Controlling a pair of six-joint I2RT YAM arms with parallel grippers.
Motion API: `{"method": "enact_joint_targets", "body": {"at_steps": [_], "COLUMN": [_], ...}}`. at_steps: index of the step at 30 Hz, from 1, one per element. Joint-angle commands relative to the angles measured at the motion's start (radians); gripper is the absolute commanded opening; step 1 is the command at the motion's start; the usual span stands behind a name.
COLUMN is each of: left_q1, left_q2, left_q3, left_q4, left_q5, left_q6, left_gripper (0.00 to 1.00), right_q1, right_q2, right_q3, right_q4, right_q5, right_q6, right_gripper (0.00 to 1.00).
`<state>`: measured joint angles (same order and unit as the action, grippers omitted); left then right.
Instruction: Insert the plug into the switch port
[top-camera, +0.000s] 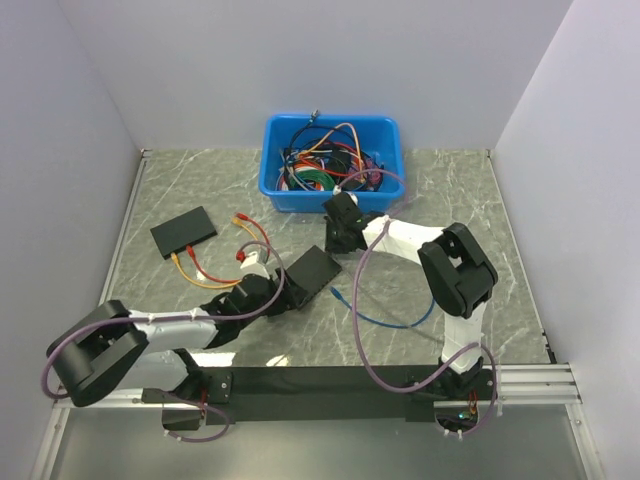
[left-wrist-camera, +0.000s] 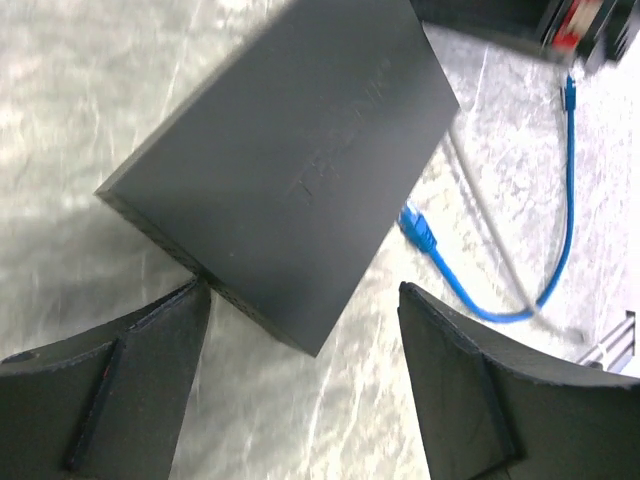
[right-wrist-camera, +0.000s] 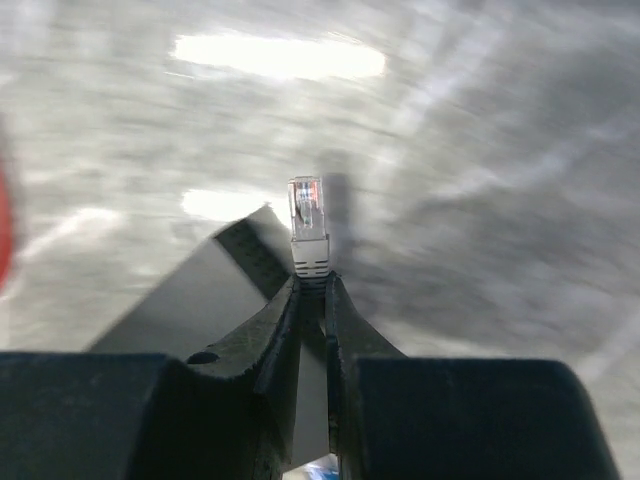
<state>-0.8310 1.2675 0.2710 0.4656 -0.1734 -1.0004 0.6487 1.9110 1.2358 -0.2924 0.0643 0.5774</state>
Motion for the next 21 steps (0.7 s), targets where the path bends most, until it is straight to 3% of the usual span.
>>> {"method": "enact_joint_targets", "body": {"at_steps": [1,5,11,21], "left_q1": [-0.019,-0.019,-0.017,-0.019], "left_q2": [-0.039,-0.117,-0.268,-0.560], "left_q3": [0.011,0.013,-0.032,0.062], "left_q4": [-0.071,-0.172,-0.278,-0.682], "left_q5": [0.009,-0.017,-0.055,-0.129], "left_q6": [-0.052,-0.041,-0.058,-0.011], "left_gripper": [0.82,0.83,0.85,0.97], "right_q1": [0.077,0.088,0.169,0.193], "right_q2": [0.002,0.029,0.054,-0.009], "right_q3": [0.050,0.097,0.132,0.140], "right_q4": [0.079,0.059,0.035,-0.119], "right_q5": [-0.243,-0.337,-0.304,-0.045], "right_q6": [0.013,0.016,0.016,-0.045], "right_gripper": [0.00,0.00,0.00,0.00]}}
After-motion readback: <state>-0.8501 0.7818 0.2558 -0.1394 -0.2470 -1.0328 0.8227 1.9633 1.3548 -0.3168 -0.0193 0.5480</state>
